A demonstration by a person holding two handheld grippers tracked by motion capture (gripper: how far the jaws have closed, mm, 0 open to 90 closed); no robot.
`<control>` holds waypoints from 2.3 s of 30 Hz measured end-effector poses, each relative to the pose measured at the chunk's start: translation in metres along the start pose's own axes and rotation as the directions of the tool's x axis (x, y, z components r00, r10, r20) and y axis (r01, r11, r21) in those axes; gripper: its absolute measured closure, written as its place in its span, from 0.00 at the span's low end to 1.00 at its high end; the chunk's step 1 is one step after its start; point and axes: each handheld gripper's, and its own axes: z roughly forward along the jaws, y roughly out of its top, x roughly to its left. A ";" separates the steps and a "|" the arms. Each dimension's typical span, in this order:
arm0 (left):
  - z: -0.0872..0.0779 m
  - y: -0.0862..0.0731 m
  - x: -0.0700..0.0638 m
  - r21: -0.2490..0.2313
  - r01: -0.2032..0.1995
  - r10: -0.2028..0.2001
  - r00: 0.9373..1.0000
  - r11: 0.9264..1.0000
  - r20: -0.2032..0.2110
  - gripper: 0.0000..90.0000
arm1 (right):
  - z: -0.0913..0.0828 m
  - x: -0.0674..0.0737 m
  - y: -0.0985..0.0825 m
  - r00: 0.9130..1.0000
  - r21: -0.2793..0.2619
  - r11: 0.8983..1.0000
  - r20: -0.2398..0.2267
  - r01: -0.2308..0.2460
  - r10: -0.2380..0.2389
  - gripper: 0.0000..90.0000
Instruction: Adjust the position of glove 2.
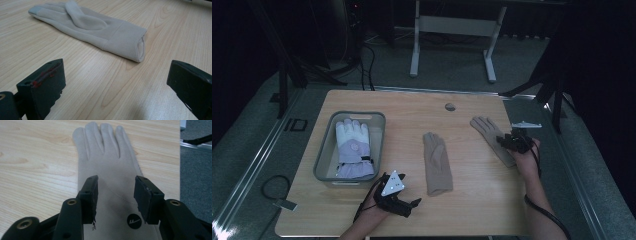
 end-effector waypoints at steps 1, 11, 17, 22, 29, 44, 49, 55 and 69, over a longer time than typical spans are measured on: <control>0.000 0.000 0.000 -0.001 -0.001 0.001 1.000 1.000 -0.002 0.02 | 0.001 0.000 0.000 1.000 0.001 1.000 -0.004 0.005 -0.005 0.59; 0.000 -0.001 0.000 -0.001 0.000 0.000 1.000 1.000 -0.004 0.02 | 0.017 -0.006 -0.006 1.000 0.032 0.999 -0.015 0.003 -0.003 0.59; 0.001 -0.001 -0.001 0.008 -0.007 0.007 1.000 1.000 -0.003 0.02 | 0.017 -0.004 -0.014 1.000 -0.011 1.000 -0.005 -0.008 0.008 0.75; 0.001 -0.001 -0.001 0.006 -0.011 0.011 1.000 1.000 -0.005 0.02 | 0.015 0.002 -0.014 0.998 -0.013 0.998 0.011 -0.067 0.067 0.93; 0.001 -0.001 -0.001 0.009 -0.012 0.012 1.000 1.000 -0.006 0.02 | -0.005 0.021 -0.010 0.987 -0.074 0.984 -0.001 -0.163 0.164 0.94; 0.000 0.001 -0.003 0.007 -0.021 0.021 1.000 1.000 -0.008 0.02 | -0.064 0.076 -0.031 0.952 -0.154 0.949 0.097 -0.274 0.290 0.94; 0.000 0.001 -0.004 0.006 -0.032 0.032 0.999 0.999 -0.008 0.02 | -0.073 0.087 -0.041 0.952 -0.160 0.950 0.111 -0.266 0.285 0.94; -0.002 0.002 -0.004 0.001 -0.034 0.034 0.999 0.999 -0.011 0.02 | -0.072 0.098 -0.066 0.945 -0.146 0.947 0.118 -0.286 0.304 0.93; -0.001 0.002 -0.004 0.003 -0.028 0.028 1.000 1.000 -0.006 0.02 | -0.058 0.102 -0.082 0.963 -0.041 0.965 0.067 -0.260 0.262 0.69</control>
